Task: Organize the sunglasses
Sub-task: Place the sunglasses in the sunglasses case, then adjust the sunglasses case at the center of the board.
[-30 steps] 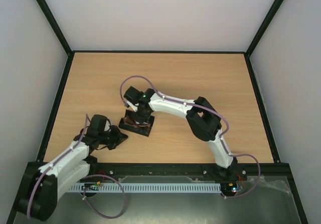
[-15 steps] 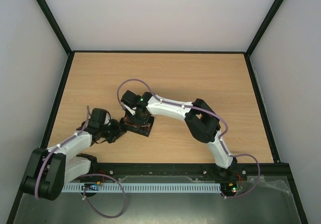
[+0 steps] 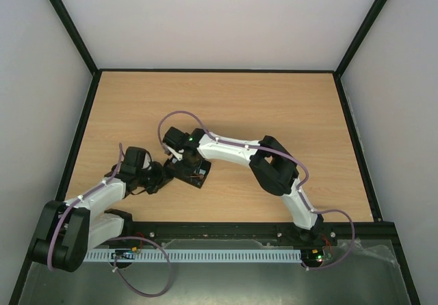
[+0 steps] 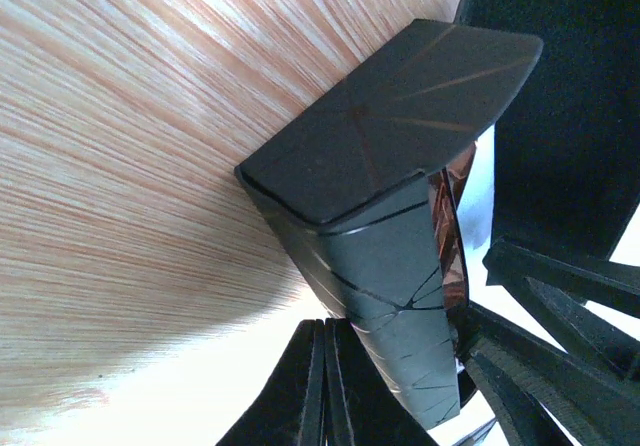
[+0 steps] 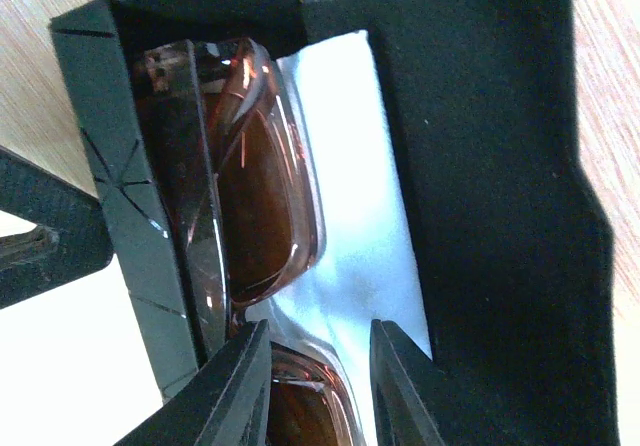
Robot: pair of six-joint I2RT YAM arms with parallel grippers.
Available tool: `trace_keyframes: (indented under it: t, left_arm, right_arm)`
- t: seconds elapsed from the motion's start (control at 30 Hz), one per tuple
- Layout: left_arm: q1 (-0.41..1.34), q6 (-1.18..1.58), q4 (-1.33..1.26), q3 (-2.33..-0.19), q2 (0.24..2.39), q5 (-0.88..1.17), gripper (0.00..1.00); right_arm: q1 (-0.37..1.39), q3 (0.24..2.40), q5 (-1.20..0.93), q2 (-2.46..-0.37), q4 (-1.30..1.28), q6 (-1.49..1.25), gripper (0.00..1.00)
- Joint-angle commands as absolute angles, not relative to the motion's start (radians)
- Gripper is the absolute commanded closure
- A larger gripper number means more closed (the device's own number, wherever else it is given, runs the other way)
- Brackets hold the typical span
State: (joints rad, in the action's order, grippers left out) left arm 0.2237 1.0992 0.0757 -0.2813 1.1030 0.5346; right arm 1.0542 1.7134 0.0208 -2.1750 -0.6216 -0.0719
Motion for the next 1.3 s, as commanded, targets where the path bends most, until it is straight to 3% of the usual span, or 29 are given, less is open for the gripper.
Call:
trace_keyframes:
  t: [0.0, 0.57, 0.93, 1.27]
  left_arm:
    - [0.219, 1.089, 0.057, -0.308, 1.105, 0.535, 0.98]
    - [0.163, 1.043, 0.088, -0.337, 1.104, 0.532, 0.98]
    - [0.135, 1.005, 0.018, -0.441, 1.246, 0.527, 0.98]
    - [0.135, 0.985, -0.042, -0.534, 1.377, 0.531, 0.98]
  right_arm:
    - [1.065, 1.716, -0.01, -2.193, -0.639, -0.099, 0.7]
    - [0.968, 1.679, 0.069, -2.024, -0.647, -0.21, 0.58]
    - [0.805, 1.471, -0.061, -1.883, -0.563, -0.338, 0.56]
    - [0.789, 1.296, -0.163, -1.847, -0.457, -0.403, 0.58]
